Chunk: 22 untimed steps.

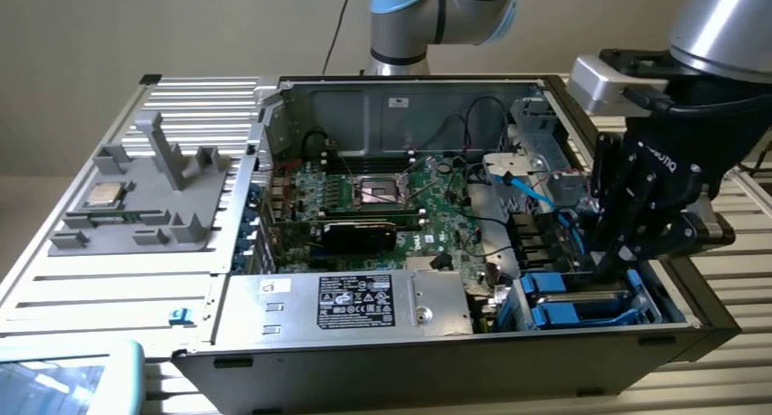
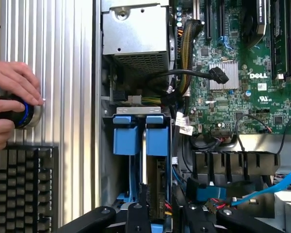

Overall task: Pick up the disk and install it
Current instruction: 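Insert the first disk wire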

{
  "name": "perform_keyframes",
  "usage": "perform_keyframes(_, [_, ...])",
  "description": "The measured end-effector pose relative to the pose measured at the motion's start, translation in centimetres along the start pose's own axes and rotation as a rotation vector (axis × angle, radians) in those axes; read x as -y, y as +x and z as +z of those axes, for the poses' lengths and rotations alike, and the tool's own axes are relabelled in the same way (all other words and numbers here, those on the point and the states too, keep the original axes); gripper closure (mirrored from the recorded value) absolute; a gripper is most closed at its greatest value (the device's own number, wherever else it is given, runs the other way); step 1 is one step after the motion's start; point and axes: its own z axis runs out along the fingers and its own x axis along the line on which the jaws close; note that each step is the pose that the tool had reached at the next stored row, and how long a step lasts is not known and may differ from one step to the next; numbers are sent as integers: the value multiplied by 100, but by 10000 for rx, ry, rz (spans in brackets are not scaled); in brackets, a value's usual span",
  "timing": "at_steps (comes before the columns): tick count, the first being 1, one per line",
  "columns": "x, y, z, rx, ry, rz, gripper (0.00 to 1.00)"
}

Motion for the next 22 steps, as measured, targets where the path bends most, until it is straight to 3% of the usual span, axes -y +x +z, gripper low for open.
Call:
perform_keyframes(4, [19,18,-159,-76,2,3,69])
perform_keyframes(9, [11,-8,-308,-293,10,13,69])
perform_keyframes(13, [-33,-53,-369,-471,15,21,69])
perform_keyframes(16, [-92,-88,-373,-525,16,24,69])
perform_keyframes(19, [-160,-120,-375,-532,19,25,69])
perform_keyframes(22, [-173,-125,-375,-533,19,24,69])
